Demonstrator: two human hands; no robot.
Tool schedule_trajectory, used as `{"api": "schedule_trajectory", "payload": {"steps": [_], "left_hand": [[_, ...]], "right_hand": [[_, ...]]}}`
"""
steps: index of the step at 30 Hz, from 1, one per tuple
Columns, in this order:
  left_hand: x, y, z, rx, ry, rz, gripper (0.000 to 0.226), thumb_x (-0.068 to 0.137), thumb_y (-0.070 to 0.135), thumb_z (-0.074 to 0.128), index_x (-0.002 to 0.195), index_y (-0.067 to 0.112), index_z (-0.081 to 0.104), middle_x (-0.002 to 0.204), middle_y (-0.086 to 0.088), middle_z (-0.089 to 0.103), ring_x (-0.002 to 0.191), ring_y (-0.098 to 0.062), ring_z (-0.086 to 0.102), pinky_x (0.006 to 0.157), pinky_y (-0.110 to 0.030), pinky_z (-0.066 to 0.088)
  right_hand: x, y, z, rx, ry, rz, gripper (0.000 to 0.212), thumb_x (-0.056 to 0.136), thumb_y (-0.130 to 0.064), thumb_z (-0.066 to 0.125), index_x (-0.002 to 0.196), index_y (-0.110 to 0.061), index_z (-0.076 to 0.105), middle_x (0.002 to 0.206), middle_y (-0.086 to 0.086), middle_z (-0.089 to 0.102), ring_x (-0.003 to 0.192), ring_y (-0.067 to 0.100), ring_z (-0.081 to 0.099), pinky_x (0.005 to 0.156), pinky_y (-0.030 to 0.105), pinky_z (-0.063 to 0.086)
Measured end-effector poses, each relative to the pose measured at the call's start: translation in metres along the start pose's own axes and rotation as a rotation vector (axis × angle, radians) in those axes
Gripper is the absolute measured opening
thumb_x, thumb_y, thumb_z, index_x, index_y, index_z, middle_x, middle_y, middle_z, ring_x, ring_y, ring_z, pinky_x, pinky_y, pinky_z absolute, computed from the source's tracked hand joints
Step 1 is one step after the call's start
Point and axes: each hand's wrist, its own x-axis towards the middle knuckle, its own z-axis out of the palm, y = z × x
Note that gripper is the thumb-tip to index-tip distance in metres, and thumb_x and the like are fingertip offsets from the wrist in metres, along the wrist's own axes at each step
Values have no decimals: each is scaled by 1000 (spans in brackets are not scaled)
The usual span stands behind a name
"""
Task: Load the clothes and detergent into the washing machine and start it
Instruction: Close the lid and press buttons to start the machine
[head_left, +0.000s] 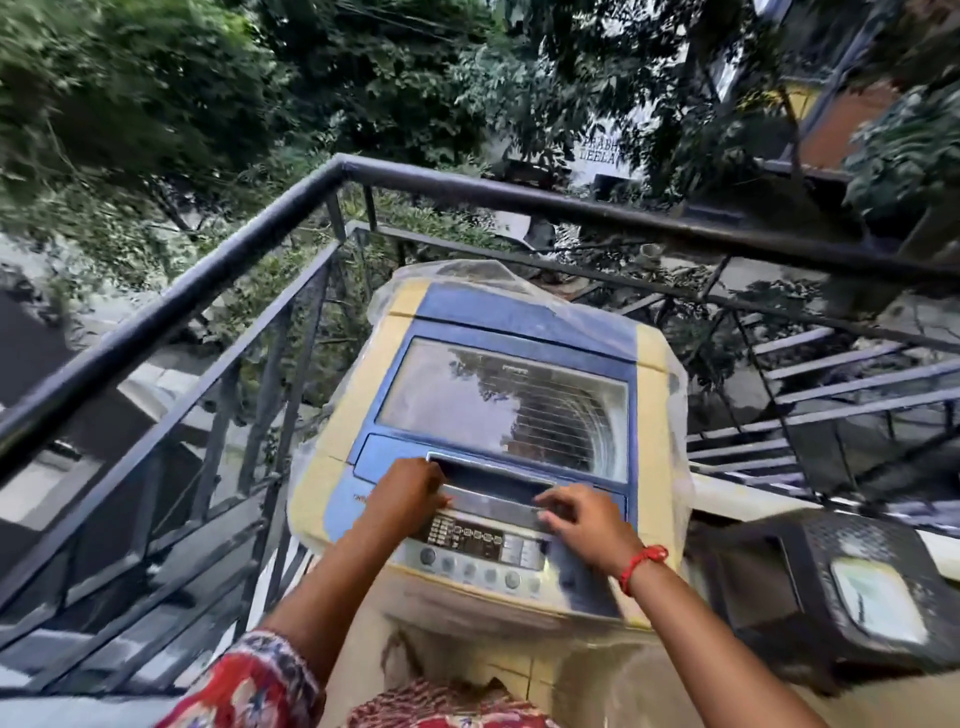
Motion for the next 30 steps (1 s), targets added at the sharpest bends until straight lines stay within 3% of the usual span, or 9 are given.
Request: {"api": "schedule_trajectory", "payload": {"steps": [2,5,8,10,12,15,20,26,30], "left_hand": [[5,4,-2,-76,-28,-111,24,70,35,79,85,18,70,89,-8,71,91,-29,64,70,-30,45],[11,10,-5,-164,-56,-233,22,63,28,86,78,20,73,82,-6,71,84,-24,67,65,-24,41],[16,14,-10,-245,-63,-310,23,65,14,82,58,17,61,63,-3,67,60,-12,64,56,-19,36],[16,16,-13,-281,-82,-348,23,67,10,81,58,16,61,58,-3,66,45,0,53,48,-18,34],[15,15,-14,-287,-97,-348,18,63,14,86,65,16,68,65,-3,70,54,-7,58,54,-20,43],[13,10,-14,-325,-113,-328,27,55,20,93,73,17,73,78,-4,73,77,-21,67,77,-33,55],[10,5,-18,-271,-142,-224,43,56,37,91,90,16,76,88,-3,73,84,-21,67,73,-28,51],[16,5,-27,-268,-215,-230,31,64,23,88,87,10,73,85,-3,75,84,-19,69,78,-30,54],[21,4,-26,-234,-237,-221,30,68,25,85,91,10,74,83,-2,75,82,-20,70,80,-34,56]], "right_hand": [[-10,15,-12,-2,33,93,11,78,-23,78,87,-20,72,72,-16,61,67,-6,53,62,8,36],[-23,33,-20,47,-26,217,18,70,-21,85,80,-18,69,70,-9,64,64,-1,56,58,5,39],[-33,42,-15,109,-62,320,27,62,-16,90,78,-19,67,74,-3,64,64,5,56,59,5,41],[-36,45,-10,162,-62,371,35,58,-8,91,74,-21,63,74,1,62,61,8,51,59,11,44],[-35,46,-9,193,-51,395,37,56,-1,90,74,-17,62,71,2,59,58,10,48,55,13,44],[-31,44,-13,205,-79,435,36,54,2,90,78,-6,65,67,1,60,58,11,51,56,18,47],[-25,37,-14,173,-108,486,36,52,4,90,73,-10,63,64,1,59,58,11,51,58,20,48],[-24,36,-9,187,-76,541,37,53,9,87,75,-7,62,66,4,57,57,11,51,53,17,46],[-25,36,-8,192,-56,580,37,52,8,88,76,-7,64,66,5,59,58,12,53,55,20,50]]}}
